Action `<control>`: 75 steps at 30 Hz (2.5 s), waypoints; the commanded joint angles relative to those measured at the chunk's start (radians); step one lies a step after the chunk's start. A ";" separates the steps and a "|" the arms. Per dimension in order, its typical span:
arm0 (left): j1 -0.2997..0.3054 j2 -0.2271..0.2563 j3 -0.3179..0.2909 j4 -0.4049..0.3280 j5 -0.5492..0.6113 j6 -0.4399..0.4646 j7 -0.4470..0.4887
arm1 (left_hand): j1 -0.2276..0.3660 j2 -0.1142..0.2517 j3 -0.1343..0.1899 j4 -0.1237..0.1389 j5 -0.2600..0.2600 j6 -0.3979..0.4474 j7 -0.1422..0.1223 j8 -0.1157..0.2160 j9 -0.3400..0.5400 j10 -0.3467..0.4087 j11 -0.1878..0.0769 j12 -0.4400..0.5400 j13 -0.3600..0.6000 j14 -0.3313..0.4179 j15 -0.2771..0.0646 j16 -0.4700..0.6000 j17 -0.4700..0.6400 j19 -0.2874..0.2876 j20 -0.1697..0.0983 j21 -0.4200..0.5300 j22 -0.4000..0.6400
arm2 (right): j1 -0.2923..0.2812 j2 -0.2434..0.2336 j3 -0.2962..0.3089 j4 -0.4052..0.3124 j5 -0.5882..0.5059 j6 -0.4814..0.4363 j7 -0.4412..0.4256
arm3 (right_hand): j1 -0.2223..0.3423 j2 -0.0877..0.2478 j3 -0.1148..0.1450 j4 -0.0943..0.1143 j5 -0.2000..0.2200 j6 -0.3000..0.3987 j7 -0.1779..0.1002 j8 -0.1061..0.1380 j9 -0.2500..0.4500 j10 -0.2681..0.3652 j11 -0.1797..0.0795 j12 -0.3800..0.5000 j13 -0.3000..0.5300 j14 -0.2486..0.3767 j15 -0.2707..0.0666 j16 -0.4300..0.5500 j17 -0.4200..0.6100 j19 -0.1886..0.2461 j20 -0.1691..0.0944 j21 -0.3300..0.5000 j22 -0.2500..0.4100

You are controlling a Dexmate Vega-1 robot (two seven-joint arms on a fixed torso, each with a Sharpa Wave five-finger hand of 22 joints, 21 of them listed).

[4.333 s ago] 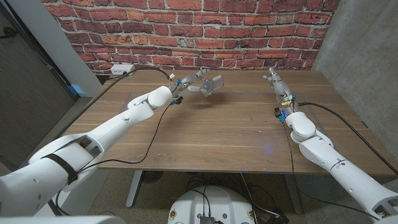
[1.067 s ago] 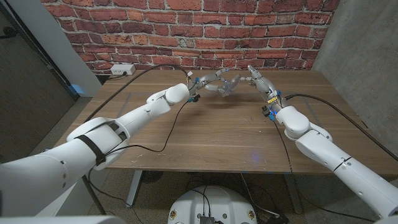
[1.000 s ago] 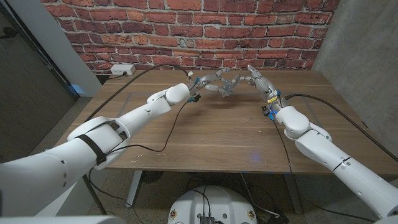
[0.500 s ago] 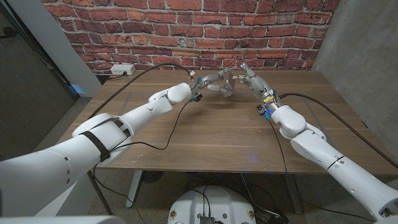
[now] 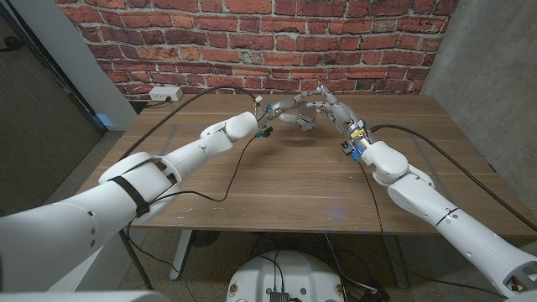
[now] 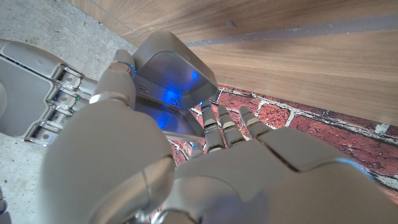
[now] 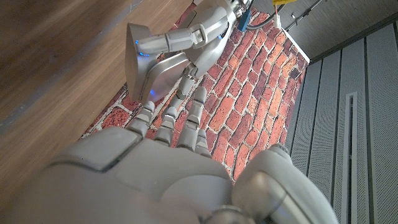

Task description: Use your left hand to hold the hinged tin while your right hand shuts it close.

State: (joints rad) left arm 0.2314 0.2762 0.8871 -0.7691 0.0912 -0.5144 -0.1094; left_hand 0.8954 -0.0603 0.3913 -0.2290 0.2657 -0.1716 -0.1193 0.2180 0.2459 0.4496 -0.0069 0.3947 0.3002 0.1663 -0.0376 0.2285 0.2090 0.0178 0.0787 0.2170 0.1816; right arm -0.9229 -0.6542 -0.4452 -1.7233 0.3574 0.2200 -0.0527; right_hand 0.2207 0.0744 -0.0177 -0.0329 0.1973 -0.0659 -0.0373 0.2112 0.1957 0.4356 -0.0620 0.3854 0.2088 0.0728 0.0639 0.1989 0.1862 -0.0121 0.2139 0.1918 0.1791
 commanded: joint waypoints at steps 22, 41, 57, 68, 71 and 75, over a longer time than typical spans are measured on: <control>0.014 0.048 0.036 -0.060 0.046 0.021 -0.069 | 0.086 0.093 0.079 0.089 -0.008 -0.303 0.002 -0.006 -0.011 0.214 -0.212 -0.006 -0.018 -0.026 -0.136 -0.017 0.000 -0.011 0.005 -0.008 0.002 | -0.003 -0.026 0.027 0.017 -0.107 0.028 -0.061 | 0.098 0.010 0.034 -0.058 0.006 -0.011 -0.039 0.001 0.000 -0.095 -0.012 -0.047 0.000 -0.050 -0.013 -0.014 -0.003 -0.003 -0.003 0.002 0.000; 0.054 0.098 0.060 -0.129 0.160 0.054 0.017 | 0.079 0.092 0.082 0.094 -0.018 -0.304 -0.002 -0.009 -0.020 0.183 -0.212 -0.035 -0.033 -0.057 -0.124 -0.026 0.002 -0.020 0.006 -0.011 0.003 | 0.014 -0.032 0.016 0.007 -0.114 0.018 -0.037 | 0.111 0.000 0.033 -0.069 0.004 -0.007 -0.036 0.002 0.000 -0.077 -0.010 -0.043 -0.001 -0.045 -0.018 -0.010 -0.003 0.000 -0.002 0.002 0.000; 0.062 0.102 0.088 -0.100 0.235 0.030 0.094 | 0.080 0.093 0.087 0.093 -0.025 -0.300 -0.005 -0.008 -0.025 0.176 -0.213 -0.043 -0.035 -0.077 -0.118 -0.031 0.003 -0.024 0.003 -0.012 0.003 | 0.006 -0.040 0.014 -0.012 -0.112 0.002 -0.032 | 0.110 -0.008 0.029 -0.071 0.002 -0.005 -0.035 0.002 0.001 -0.077 -0.012 -0.044 -0.001 -0.047 -0.021 -0.010 -0.002 -0.002 -0.001 0.001 0.000; 0.069 0.106 0.091 -0.102 0.241 0.032 0.094 | 0.083 0.093 0.090 0.092 -0.028 -0.290 -0.008 -0.005 -0.028 0.178 -0.213 -0.046 -0.036 -0.082 -0.120 -0.031 0.003 -0.027 -0.001 -0.013 0.003 | 0.007 -0.036 0.011 -0.012 -0.111 0.001 -0.031 | 0.108 -0.011 0.027 -0.071 0.002 -0.005 -0.035 0.002 0.001 -0.077 -0.012 -0.045 -0.001 -0.048 -0.024 -0.010 -0.002 -0.003 -0.001 0.001 0.000; 0.068 0.104 0.093 -0.097 0.244 0.031 0.096 | 0.083 0.094 0.091 0.092 -0.029 -0.288 -0.007 -0.005 -0.028 0.178 -0.213 -0.046 -0.036 -0.084 -0.120 -0.031 0.003 -0.028 -0.001 -0.013 0.003 | 0.009 -0.034 0.007 -0.009 -0.112 0.001 -0.028 | 0.108 -0.012 0.026 -0.071 0.002 -0.005 -0.035 0.002 0.001 -0.076 -0.011 -0.045 -0.001 -0.048 -0.023 -0.010 -0.002 -0.005 -0.001 0.000 0.000; 0.067 0.104 0.097 -0.095 0.252 0.031 0.101 | 0.084 0.093 0.092 0.091 -0.030 -0.287 -0.008 -0.005 -0.029 0.178 -0.213 -0.047 -0.036 -0.087 -0.120 -0.031 0.003 -0.028 -0.003 -0.013 0.003 | 0.009 -0.032 0.004 -0.007 -0.108 -0.003 -0.026 | 0.108 -0.012 0.026 -0.071 0.002 -0.005 -0.035 0.001 0.001 -0.071 -0.011 -0.044 -0.001 -0.048 -0.022 -0.009 -0.002 -0.004 -0.001 0.001 0.000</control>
State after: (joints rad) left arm 0.2966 0.3795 0.9762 -0.8704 0.3217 -0.4822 -0.0248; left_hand 0.9022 -0.0463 0.3871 -0.2247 0.2357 -0.1752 -0.1233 0.2102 0.2140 0.4348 -0.0217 0.3466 0.2624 0.0852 -0.0356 0.1994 0.2095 -0.0059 0.0769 0.2067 0.1842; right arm -0.9156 -0.6921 -0.4316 -1.7339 0.2455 0.2227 -0.0841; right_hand 0.3247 0.0678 0.0126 -0.0994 0.1973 -0.0735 -0.0698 0.2112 0.1957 0.3507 -0.0699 0.3393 0.2040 0.0259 0.0455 0.1847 0.1817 -0.0151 0.2106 0.1918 0.1769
